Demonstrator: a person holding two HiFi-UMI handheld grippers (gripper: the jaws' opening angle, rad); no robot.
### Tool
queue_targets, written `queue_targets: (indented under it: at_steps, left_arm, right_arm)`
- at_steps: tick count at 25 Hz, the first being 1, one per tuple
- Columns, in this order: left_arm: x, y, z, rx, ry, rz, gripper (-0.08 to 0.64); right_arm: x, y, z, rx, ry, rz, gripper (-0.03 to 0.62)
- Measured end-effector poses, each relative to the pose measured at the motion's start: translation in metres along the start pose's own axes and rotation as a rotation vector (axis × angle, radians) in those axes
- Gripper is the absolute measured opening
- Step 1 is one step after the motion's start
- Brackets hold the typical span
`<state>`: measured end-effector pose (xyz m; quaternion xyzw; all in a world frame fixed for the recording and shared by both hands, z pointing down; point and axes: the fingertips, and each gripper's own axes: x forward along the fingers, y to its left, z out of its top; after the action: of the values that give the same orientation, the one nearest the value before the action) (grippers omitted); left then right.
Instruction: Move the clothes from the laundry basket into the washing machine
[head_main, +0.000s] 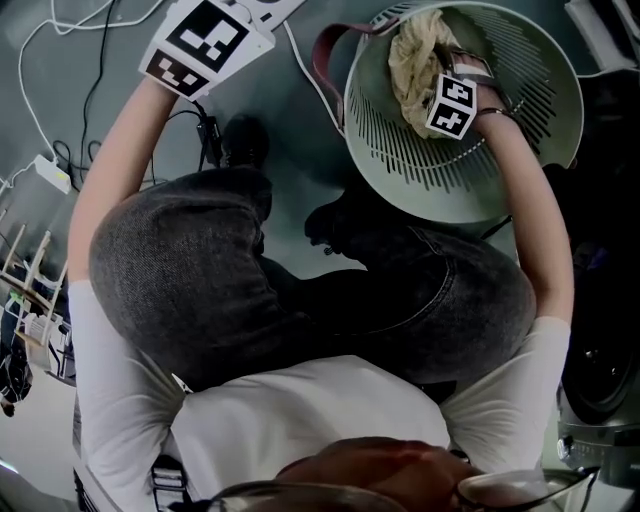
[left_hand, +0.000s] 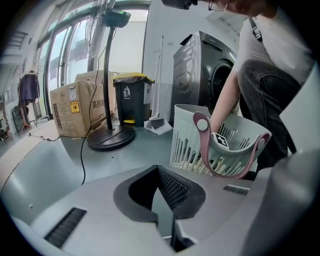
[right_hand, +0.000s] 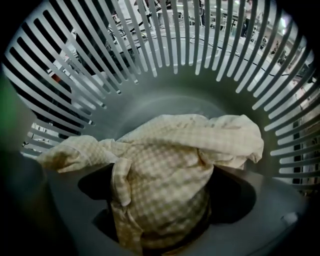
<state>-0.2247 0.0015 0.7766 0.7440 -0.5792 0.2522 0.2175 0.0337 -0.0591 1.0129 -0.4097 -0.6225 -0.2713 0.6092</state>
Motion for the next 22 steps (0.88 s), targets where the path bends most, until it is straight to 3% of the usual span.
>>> queue_targets:
  at_steps: [10, 15, 22]
  left_arm:
    - [0.003, -0.002, 0.001, 0.006, 0.003, -0.013, 0.006]
    - [0.001, -0.003, 0.001, 0.017, 0.006, -0.018, 0.006]
    - [0.000, -0.002, 0.007, 0.027, -0.003, -0.028, 0.006]
  right_arm:
    - [0.001, -0.011, 0.001, 0.037, -0.001, -0.088, 0.470]
    - [-0.005, -0.021, 0.002, 0.074, -0.003, -0.126, 0.322]
    - [-0.025, -0.022, 0.001, 0.165, -0.032, -0.099, 0.221]
